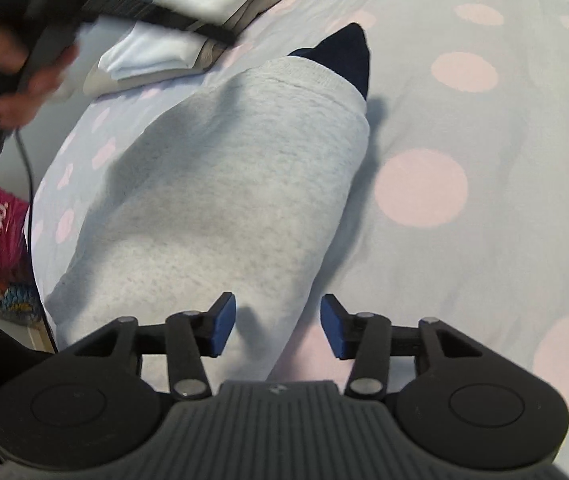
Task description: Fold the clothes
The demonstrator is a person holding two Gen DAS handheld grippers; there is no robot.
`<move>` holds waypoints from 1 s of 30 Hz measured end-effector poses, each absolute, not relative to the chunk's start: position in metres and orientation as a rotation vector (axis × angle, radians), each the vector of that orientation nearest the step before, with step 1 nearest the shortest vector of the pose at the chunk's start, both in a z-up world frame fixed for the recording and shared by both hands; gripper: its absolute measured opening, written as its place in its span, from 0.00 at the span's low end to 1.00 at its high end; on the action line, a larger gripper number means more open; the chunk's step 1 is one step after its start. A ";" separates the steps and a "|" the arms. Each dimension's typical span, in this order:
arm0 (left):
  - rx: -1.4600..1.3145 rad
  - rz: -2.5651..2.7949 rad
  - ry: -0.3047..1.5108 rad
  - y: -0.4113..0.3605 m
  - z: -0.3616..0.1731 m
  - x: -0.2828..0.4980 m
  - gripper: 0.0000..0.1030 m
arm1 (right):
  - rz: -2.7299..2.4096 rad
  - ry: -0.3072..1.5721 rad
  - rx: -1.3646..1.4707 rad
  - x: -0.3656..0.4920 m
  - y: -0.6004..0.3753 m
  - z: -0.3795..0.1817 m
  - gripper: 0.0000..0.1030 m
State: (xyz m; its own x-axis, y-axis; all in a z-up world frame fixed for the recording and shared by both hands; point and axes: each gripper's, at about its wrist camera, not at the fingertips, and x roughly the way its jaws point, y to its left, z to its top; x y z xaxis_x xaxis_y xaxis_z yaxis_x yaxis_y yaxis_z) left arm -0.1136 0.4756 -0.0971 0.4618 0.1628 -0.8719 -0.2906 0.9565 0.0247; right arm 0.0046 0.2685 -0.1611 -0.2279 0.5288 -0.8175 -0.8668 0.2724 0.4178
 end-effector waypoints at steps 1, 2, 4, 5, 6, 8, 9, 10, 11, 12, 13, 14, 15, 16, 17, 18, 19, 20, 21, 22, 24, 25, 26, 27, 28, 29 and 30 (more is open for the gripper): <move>-0.139 0.294 1.064 0.477 -0.098 -0.129 0.48 | 1.339 1.217 -0.363 -0.001 0.264 -0.161 0.54; -0.143 0.308 1.072 0.478 -0.099 -0.145 0.49 | 1.331 1.216 -0.357 -0.006 0.260 -0.160 0.54; -0.170 0.328 1.085 0.479 -0.103 -0.173 0.50 | 1.314 1.217 -0.345 -0.014 0.250 -0.160 0.57; -0.188 0.336 1.090 0.479 -0.106 -0.187 0.51 | 1.306 1.216 -0.339 -0.019 0.247 -0.161 0.60; -0.209 0.345 1.093 0.479 -0.109 -0.199 0.51 | 1.299 1.218 -0.328 -0.023 0.243 -0.161 0.61; -0.274 0.375 1.086 0.481 -0.117 -0.219 0.52 | 1.285 1.226 -0.298 -0.029 0.235 -0.162 0.61; -0.309 0.389 1.079 0.482 -0.121 -0.227 0.52 | 1.275 1.229 -0.283 -0.033 0.233 -0.163 0.61; -0.348 0.399 1.063 0.483 -0.125 -0.234 0.52 | 1.264 1.228 -0.271 -0.038 0.230 -0.164 0.62; -0.384 0.408 1.046 0.484 -0.130 -0.240 0.51 | 1.251 1.226 -0.260 -0.047 0.231 -0.167 0.61; -0.413 0.415 1.022 0.484 -0.134 -0.244 0.51 | 1.239 1.224 -0.250 -0.053 0.230 -0.168 0.61; -0.441 0.423 0.999 0.484 -0.139 -0.248 0.44 | 1.227 1.220 -0.241 -0.057 0.227 -0.168 0.61; -0.463 0.434 0.982 0.485 -0.144 -0.251 0.28 | 1.218 1.215 -0.232 -0.061 0.225 -0.168 0.61; -0.468 0.457 0.981 0.486 -0.148 -0.251 0.16 | 1.210 1.210 -0.223 -0.065 0.223 -0.168 0.61; -0.473 0.476 0.980 0.487 -0.153 -0.251 0.05 | 1.202 1.204 -0.218 -0.069 0.223 -0.168 0.61; -0.475 0.486 0.982 0.488 -0.156 -0.251 0.05 | 1.195 1.197 -0.214 -0.074 0.224 -0.169 0.60; -0.474 0.496 0.986 0.489 -0.159 -0.250 0.04 | 1.183 1.196 -0.215 -0.079 0.224 -0.172 0.55; -0.468 0.506 0.992 0.488 -0.161 -0.250 0.04 | 1.164 1.200 -0.216 -0.082 0.224 -0.175 0.50; -0.459 0.514 0.999 0.488 -0.164 -0.249 0.04 | 1.149 1.208 -0.207 -0.084 0.222 -0.179 0.43; -0.443 0.519 1.005 0.487 -0.166 -0.250 0.04 | 1.138 1.217 -0.189 -0.085 0.221 -0.182 0.44; -0.432 0.527 1.010 0.486 -0.168 -0.251 0.04 | 1.124 1.224 -0.172 -0.086 0.219 -0.184 0.44; -0.421 0.540 1.016 0.486 -0.175 -0.252 0.04 | 1.111 1.231 -0.153 -0.087 0.216 -0.187 0.44; -0.408 0.541 1.019 0.485 -0.178 -0.252 0.04 | 1.110 1.232 -0.157 -0.089 0.215 -0.189 0.44; -0.392 0.540 1.020 0.483 -0.180 -0.252 0.04 | 1.109 1.234 -0.164 -0.091 0.215 -0.191 0.44; -0.375 0.538 1.021 0.481 -0.182 -0.252 0.04 | 1.107 1.237 -0.168 -0.093 0.213 -0.194 0.44; -0.362 0.537 1.020 0.480 -0.183 -0.252 0.04 | 1.104 1.241 -0.167 -0.095 0.211 -0.197 0.44; -0.359 0.538 1.016 0.478 -0.182 -0.253 0.04 | 1.099 1.247 -0.159 -0.096 0.208 -0.199 0.44; -0.358 0.539 1.013 0.477 -0.181 -0.255 0.04 | 1.094 1.252 -0.157 -0.097 0.205 -0.200 0.44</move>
State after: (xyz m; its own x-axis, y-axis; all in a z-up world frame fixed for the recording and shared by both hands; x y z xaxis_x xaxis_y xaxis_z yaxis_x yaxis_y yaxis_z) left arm -0.2547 0.4774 -0.1806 0.4173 0.2582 -0.8713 -0.5790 0.8146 -0.0359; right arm -0.0973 0.2053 -0.1996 -0.0894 0.5743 -0.8137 -0.7291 0.5189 0.4463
